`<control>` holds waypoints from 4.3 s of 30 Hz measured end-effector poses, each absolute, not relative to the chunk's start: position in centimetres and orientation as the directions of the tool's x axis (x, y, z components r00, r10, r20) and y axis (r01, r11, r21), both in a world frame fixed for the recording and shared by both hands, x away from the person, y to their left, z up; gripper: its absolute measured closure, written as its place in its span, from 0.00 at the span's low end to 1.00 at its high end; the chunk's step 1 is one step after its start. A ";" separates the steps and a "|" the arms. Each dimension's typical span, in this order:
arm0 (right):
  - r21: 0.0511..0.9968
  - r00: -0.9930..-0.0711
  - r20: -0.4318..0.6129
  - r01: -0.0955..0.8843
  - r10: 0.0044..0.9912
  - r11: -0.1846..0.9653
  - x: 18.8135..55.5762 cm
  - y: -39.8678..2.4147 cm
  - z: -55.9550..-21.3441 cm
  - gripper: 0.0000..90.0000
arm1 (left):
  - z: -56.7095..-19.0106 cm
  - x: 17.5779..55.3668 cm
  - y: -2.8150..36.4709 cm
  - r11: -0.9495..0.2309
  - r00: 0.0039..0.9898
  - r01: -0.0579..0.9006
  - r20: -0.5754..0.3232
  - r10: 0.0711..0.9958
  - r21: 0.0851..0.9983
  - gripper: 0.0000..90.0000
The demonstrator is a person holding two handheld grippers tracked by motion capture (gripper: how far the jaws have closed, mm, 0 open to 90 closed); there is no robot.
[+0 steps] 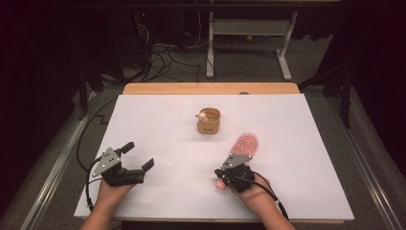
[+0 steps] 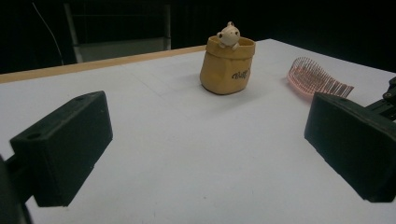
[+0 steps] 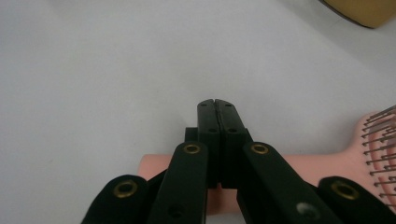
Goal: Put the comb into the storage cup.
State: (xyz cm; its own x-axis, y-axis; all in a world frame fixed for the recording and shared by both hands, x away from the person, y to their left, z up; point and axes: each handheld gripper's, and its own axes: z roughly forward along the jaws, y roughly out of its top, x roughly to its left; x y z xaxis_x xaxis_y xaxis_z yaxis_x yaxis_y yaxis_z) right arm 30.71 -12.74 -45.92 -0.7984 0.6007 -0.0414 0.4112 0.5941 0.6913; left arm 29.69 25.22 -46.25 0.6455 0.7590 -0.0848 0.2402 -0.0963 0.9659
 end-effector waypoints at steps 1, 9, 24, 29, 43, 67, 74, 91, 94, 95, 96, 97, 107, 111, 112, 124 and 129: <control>0.690 -0.803 -0.046 0.404 0.594 0.600 30.5 -13.0 -45.8 1.00 | -46.3 29.7 25.2 -0.094 0.644 0.243 -0.088 0.760 0.965 0.02; 0.679 -0.807 -0.050 0.405 0.589 0.613 30.7 -12.7 -46.1 1.00 | -46.3 29.8 25.0 -0.096 0.650 0.239 -0.086 0.755 0.966 0.02; 0.675 -0.825 -0.028 0.401 0.564 0.619 29.2 -14.3 -45.7 1.00 | -46.2 29.5 25.0 -0.101 0.654 0.240 -0.084 0.751 0.966 0.02; 0.664 -0.828 -0.039 0.397 0.560 0.634 28.1 -15.5 -45.6 1.00 | -46.2 29.5 25.0 -0.101 0.655 0.239 -0.084 0.751 0.966 0.02; 0.718 -0.796 -0.003 0.419 0.606 0.555 25.9 -18.9 -44.9 1.00 | -46.4 29.6 24.7 -0.108 0.662 0.238 -0.080 0.745 0.965 0.02; 0.664 -0.822 -0.063 0.389 0.566 0.639 26.0 -16.9 -45.8 1.00 | -46.4 29.6 24.7 -0.115 0.667 0.248 -0.083 0.741 0.962 0.02; 0.656 -0.818 -0.080 0.387 0.570 0.648 25.7 -17.2 -45.6 1.00 | -46.4 29.6 24.7 -0.117 0.668 0.249 -0.083 0.739 0.961 0.02; 0.638 -0.778 -0.098 0.430 0.621 0.639 25.5 -20.0 -45.3 1.00 | -46.4 29.7 24.7 -0.113 0.668 0.253 -0.089 0.739 0.961 0.02; 0.627 -0.762 -0.118 0.440 0.637 0.643 25.5 -20.7 -45.3 1.00 | -46.4 29.7 24.8 -0.111 0.665 0.254 -0.090 0.741 0.961 0.02; 0.627 -0.755 -0.116 0.449 0.645 0.637 25.5 -20.9 -45.3 1.00 | -46.4 29.7 24.8 -0.111 0.665 0.254 -0.090 0.741 0.961 0.02; 0.627 -0.751 -0.118 0.451 0.650 0.635 25.6 -21.1 -45.3 1.00 | -46.4 29.8 24.8 -0.111 0.664 0.256 -0.091 0.742 0.960 0.02; 0.626 -0.747 -0.121 0.454 0.654 0.634 25.7 -21.3 -45.3 1.00 | -46.4 29.8 24.8 -0.111 0.664 0.256 -0.091 0.742 0.960 0.02; 0.630 -0.715 -0.121 0.481 0.688 0.610 26.1 -22.9 -45.4 1.00 | -46.4 29.6 24.6 -0.126 0.659 0.230 -0.059 0.750 0.965 0.02; 0.637 -0.694 -0.119 0.495 0.710 0.590 26.3 -23.8 -45.4 1.00 | -46.5 29.8 24.7 -0.130 0.654 0.252 -0.070 0.754 0.959 0.02; 0.641 -0.694 -0.110 0.497 0.711 0.585 26.3 -23.9 -45.5 1.00 | -46.6 29.9 24.6 -0.135 0.652 0.260 -0.071 0.755 0.956 0.02; 0.739 -0.678 -0.059 0.464 0.733 0.488 26.0 -24.4 -44.4 0.93 | -46.5 29.8 24.6 -0.137 0.645 0.255 -0.062 0.761 0.957 0.03; 0.756 -0.646 -0.035 0.482 0.763 0.443 26.2 -25.1 -44.2 0.73 | -46.5 29.8 24.6 -0.140 0.644 0.253 -0.059 0.762 0.957 0.03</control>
